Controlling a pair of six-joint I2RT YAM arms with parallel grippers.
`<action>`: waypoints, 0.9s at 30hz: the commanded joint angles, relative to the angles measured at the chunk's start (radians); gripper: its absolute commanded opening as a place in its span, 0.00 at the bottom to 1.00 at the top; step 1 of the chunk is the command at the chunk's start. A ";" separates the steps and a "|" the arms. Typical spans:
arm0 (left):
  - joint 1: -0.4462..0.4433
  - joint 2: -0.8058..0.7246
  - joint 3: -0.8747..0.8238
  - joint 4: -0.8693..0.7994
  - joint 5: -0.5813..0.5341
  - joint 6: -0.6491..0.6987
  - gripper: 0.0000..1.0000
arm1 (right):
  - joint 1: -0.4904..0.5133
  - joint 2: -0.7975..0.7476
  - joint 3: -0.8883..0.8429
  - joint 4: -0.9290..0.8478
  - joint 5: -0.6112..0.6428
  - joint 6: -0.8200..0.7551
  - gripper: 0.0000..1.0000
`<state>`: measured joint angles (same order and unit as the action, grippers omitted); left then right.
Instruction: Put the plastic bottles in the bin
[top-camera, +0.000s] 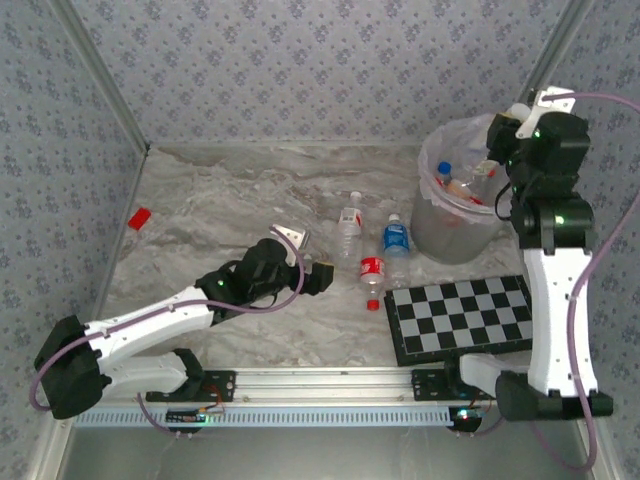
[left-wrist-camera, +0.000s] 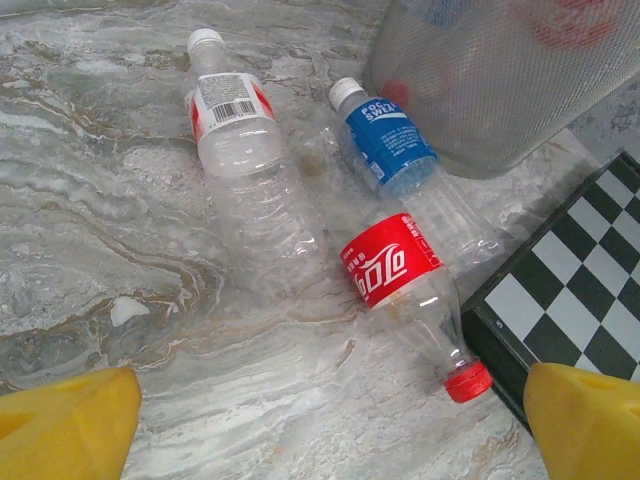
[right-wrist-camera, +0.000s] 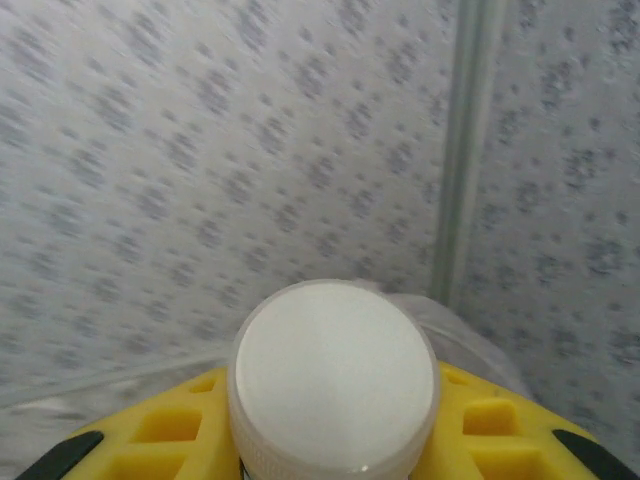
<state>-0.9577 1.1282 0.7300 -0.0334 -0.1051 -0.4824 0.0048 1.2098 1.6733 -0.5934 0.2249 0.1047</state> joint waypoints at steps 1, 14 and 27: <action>-0.006 0.013 0.012 0.009 0.000 -0.021 0.98 | -0.028 0.085 -0.043 0.027 0.143 -0.104 0.00; -0.006 0.050 0.027 -0.038 -0.016 -0.015 0.97 | -0.158 0.304 -0.101 -0.218 -0.122 -0.008 0.00; -0.004 0.178 0.076 -0.110 -0.050 -0.027 0.97 | -0.072 0.350 -0.402 -0.090 -0.170 0.111 0.00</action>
<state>-0.9577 1.2919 0.7582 -0.1101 -0.1261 -0.4992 -0.1131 1.4658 1.3911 -0.5186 0.1436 0.1287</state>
